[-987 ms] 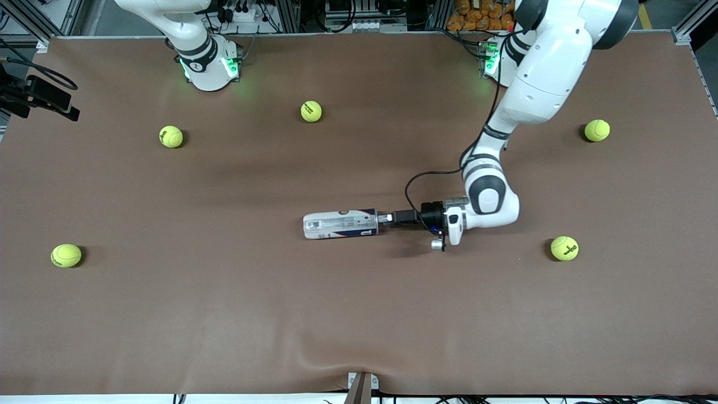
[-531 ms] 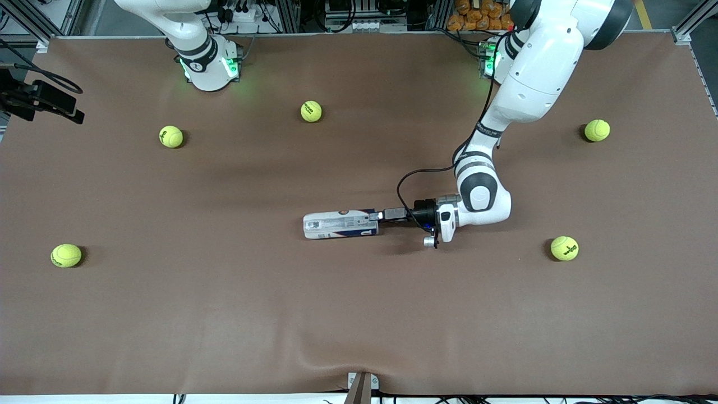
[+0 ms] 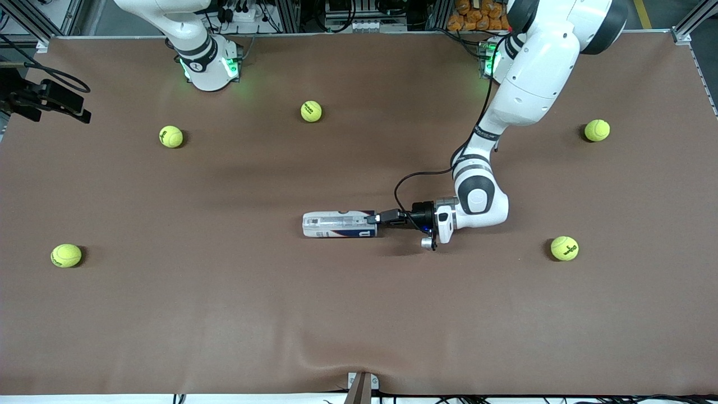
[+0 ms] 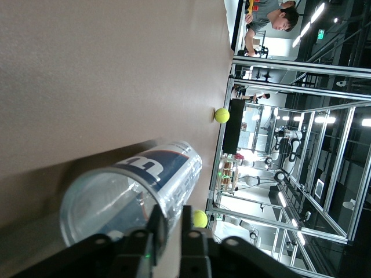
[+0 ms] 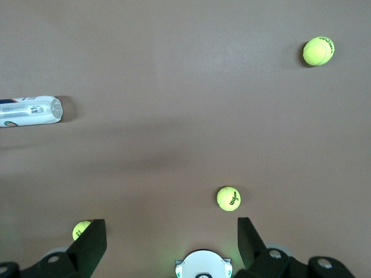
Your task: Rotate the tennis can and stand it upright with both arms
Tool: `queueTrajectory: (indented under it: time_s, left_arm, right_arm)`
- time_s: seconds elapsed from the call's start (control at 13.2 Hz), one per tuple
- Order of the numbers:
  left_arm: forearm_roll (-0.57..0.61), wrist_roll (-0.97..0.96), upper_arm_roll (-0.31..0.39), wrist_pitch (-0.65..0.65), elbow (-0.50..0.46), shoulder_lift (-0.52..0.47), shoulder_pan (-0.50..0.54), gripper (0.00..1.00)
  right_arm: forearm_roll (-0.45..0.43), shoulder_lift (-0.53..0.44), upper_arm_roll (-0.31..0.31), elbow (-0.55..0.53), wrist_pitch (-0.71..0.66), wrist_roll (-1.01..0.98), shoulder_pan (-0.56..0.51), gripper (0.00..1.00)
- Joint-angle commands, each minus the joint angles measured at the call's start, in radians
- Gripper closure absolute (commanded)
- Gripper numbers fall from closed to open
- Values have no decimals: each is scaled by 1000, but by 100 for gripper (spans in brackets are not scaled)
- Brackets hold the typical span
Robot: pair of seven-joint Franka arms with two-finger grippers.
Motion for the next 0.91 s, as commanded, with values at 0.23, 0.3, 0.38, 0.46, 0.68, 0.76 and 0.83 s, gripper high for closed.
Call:
queueTrajectory:
  time_s: [0.23, 0.3, 0.38, 0.46, 0.68, 0.76, 0.83]
  left_arm:
    - [54, -99, 0, -4, 61, -25, 12, 100]
    - [79, -152, 4, -4, 76, -48, 12, 100]
    - [117, -215, 6, -4, 96, -62, 11, 100]
    - [165, -286, 8, -4, 111, -80, 9, 100]
    - [322, -499, 12, 4, 157, -140, 6, 100]
    - [382, -562, 14, 7, 171, -155, 3, 100]
    - [438, -629, 14, 17, 188, -167, 2, 100]
  right_arm:
    - [-4, 4, -6, -3, 2, -1, 9, 0]
    - [-4, 4, -6, -3, 2, -1, 9, 0]
    - [-4, 4, -6, -3, 2, -1, 9, 0]
    - [-4, 4, -6, -3, 1, -1, 9, 0]
    - [-4, 4, -6, -3, -1, 3, 13, 0]
    - [-4, 4, -6, -3, -1, 5, 15, 0]
    - [-4, 4, -6, -3, -1, 5, 18, 0]
